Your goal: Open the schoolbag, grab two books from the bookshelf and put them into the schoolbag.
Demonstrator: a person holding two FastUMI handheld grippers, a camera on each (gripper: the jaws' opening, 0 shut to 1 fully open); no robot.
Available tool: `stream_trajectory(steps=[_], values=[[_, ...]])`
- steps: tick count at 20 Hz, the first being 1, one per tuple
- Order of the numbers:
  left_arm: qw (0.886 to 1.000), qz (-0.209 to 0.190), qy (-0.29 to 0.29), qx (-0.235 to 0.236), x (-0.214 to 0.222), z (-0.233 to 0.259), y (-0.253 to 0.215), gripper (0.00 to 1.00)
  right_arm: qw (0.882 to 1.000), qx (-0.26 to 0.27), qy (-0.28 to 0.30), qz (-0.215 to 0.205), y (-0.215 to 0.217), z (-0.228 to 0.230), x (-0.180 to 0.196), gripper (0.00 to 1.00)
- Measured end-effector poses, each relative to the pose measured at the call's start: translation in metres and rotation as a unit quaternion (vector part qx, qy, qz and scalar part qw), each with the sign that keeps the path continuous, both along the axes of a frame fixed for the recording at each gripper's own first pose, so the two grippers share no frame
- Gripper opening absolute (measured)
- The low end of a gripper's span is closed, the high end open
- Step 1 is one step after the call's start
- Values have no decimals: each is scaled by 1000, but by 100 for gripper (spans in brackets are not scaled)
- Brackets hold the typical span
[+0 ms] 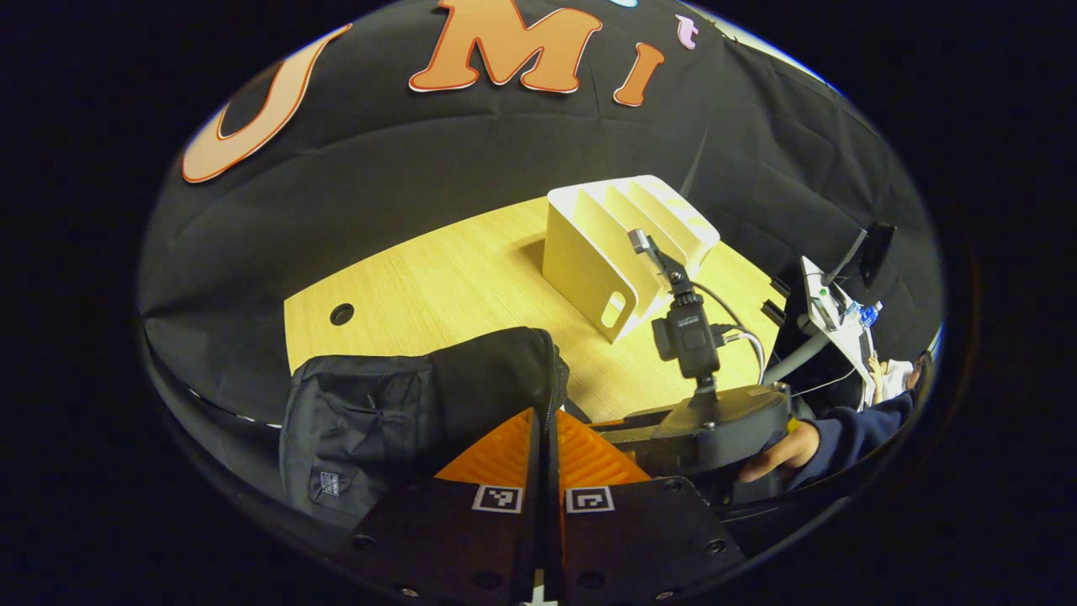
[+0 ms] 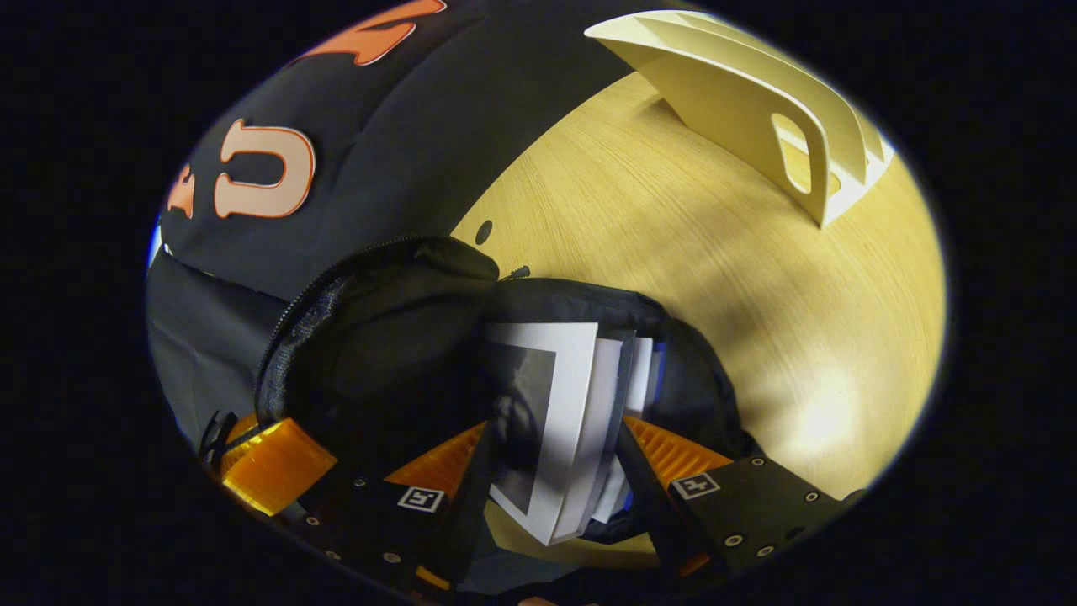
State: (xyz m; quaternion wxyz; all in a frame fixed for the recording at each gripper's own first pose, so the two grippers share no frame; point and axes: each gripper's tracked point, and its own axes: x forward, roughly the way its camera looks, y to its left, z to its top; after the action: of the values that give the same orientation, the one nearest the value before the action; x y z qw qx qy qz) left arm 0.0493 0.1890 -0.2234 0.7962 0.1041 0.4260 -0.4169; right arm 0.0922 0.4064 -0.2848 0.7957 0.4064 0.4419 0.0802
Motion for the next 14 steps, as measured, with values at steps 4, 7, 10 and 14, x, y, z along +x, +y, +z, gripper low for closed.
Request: stream_trajectory(steps=[4,7,10,14], values=[[1000,14,-4,21,-10,-12,-6,5,998,-55,-23,14,-46,7,-9,86],[999,35,3,38,-17,-23,-16,6,995,-98,-28,18,-90,12,-20,87],[997,57,17,47,-32,-32,-28,19,990,-138,-26,24,-134,13,-37,89],[997,68,22,42,-50,-34,-60,44,979,-197,-44,20,-199,28,-50,95]])
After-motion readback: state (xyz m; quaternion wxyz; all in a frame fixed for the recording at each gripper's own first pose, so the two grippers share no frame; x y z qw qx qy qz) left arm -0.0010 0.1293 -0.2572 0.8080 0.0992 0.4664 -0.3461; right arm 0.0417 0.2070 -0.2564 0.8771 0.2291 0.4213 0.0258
